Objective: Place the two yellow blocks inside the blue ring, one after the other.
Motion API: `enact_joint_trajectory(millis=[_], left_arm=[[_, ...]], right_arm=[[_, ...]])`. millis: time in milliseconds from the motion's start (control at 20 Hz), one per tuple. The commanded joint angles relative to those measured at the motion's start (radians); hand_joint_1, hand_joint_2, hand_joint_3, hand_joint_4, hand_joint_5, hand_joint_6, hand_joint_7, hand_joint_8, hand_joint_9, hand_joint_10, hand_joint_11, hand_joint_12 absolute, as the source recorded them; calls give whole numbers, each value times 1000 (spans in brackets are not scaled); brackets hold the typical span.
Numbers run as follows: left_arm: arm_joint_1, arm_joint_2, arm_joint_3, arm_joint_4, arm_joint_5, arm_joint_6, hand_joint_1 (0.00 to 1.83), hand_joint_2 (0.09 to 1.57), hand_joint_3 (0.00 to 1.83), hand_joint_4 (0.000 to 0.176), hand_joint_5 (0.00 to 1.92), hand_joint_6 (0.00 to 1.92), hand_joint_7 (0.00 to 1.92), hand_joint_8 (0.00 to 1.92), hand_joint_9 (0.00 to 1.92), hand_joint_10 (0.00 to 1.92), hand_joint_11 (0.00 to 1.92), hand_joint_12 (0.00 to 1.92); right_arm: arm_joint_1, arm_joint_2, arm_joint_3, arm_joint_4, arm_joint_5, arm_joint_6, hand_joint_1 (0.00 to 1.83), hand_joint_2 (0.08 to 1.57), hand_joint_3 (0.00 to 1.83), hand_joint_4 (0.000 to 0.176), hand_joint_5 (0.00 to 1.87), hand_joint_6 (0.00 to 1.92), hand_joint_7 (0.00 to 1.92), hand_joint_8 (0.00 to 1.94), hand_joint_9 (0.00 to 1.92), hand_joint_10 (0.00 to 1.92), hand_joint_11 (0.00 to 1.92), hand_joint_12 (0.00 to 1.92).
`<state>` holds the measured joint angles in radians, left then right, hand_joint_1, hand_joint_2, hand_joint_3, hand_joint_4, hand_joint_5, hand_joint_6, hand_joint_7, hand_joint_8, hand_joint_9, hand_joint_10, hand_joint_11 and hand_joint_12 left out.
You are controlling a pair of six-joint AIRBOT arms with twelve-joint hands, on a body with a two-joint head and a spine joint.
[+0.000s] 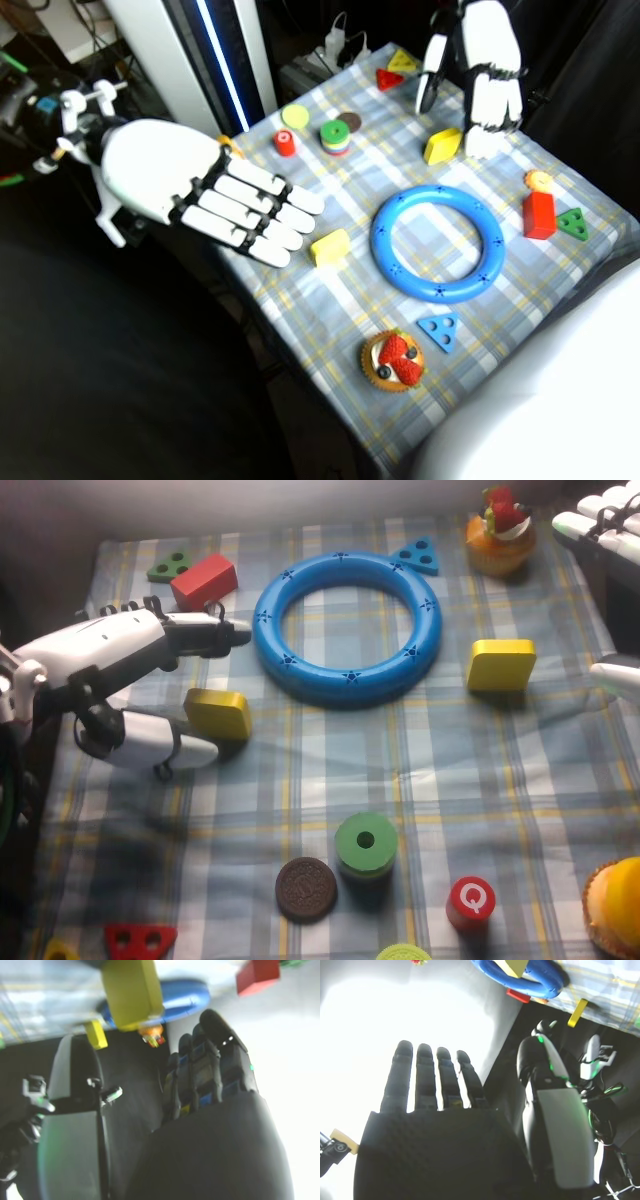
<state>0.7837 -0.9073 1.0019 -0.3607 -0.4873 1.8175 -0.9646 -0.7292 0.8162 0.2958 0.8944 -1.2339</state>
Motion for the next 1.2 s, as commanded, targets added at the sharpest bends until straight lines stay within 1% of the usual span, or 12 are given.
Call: enact_joint_trajectory(millis=[0, 100, 150, 200, 300, 350, 400, 550, 700, 750, 1050, 1150], left_arm=[[-16, -6, 8, -1, -77, 7, 1122, 1105, 6, 8, 513, 41, 583, 32, 385, 64, 0, 1223], [-22, -21, 22, -22, -56, 35, 1078, 1150, 0, 0, 763, 39, 804, 42, 426, 316, 0, 1076], [-27, -31, 28, -50, -43, 84, 1152, 1160, 49, 16, 820, 913, 826, 1042, 424, 652, 0, 1380], [-30, -37, 30, -63, -38, 107, 1169, 1185, 24, 2, 825, 1082, 814, 1291, 385, 993, 0, 1566], [-35, -44, 35, -72, -30, 122, 1239, 1168, 0, 0, 924, 809, 873, 1447, 547, 1664, 64, 1907], [-37, -43, 31, -72, -37, 122, 1248, 1140, 0, 0, 930, 986, 929, 1205, 629, 1683, 162, 1918], [-41, -42, 30, -71, -42, 122, 1180, 1115, 0, 0, 979, 966, 967, 1570, 669, 1833, 253, 1920], [-59, -40, 30, -65, -55, 122, 1142, 1146, 4, 0, 912, 1086, 892, 1741, 626, 1908, 238, 1921], [-109, -46, 32, -31, -68, 122, 1226, 1198, 0, 0, 834, 955, 852, 1495, 571, 1921, 231, 1921], [-131, -56, 43, -25, -65, 122, 1217, 1198, 1, 0, 812, 1168, 828, 1364, 591, 1921, 257, 1921], [-295, -222, 203, -39, 36, 121, 1230, 1172, 0, 0, 853, 1152, 871, 1255, 576, 1917, 237, 1921], [-321, -278, 256, -63, 67, 121, 1241, 1164, 0, 0, 884, 924, 916, 1365, 592, 1790, 208, 1921]], right_arm=[[5, -2, 4, -9, 130, 5, 452, 1312, 3, 0, 0, 0, 0, 0, 0, 0, 0, 0], [5, -2, 4, -9, 130, 8, 451, 1319, 5, 0, 0, 0, 0, 0, 0, 0, 0, 0], [4, -2, 4, -9, 130, 12, 459, 1323, 5, 0, 0, 0, 0, 0, 0, 0, 0, 0], [3, -2, 4, -8, 131, 13, 463, 1325, 6, 0, 0, 0, 0, 0, 0, 0, 0, 0], [0, -2, 5, -8, 131, 16, 446, 1325, 4, 0, 0, 0, 0, 0, 0, 0, 0, 0], [-1, -2, 5, -5, 131, 16, 446, 1323, 3, 0, 0, 0, 0, 0, 0, 0, 0, 0], [-2, -2, 5, -2, 131, 16, 464, 1322, 2, 0, 0, 0, 0, 0, 0, 0, 0, 0], [-6, -3, 5, 2, 136, 19, 468, 1318, 0, 0, 0, 0, 0, 0, 0, 0, 0, 0], [-8, -3, 4, 5, 145, 22, 428, 1322, 1, 0, 0, 0, 0, 0, 0, 0, 0, 0], [-8, -3, 5, 5, 147, 23, 424, 1320, 0, 0, 0, 0, 0, 0, 0, 0, 0, 0], [-9, -3, 7, 5, 150, 25, 414, 1313, 0, 0, 0, 0, 0, 0, 0, 0, 0, 0], [-9, -3, 9, 5, 150, 26, 403, 1317, 1, 0, 0, 0, 0, 0, 0, 0, 0, 0]])
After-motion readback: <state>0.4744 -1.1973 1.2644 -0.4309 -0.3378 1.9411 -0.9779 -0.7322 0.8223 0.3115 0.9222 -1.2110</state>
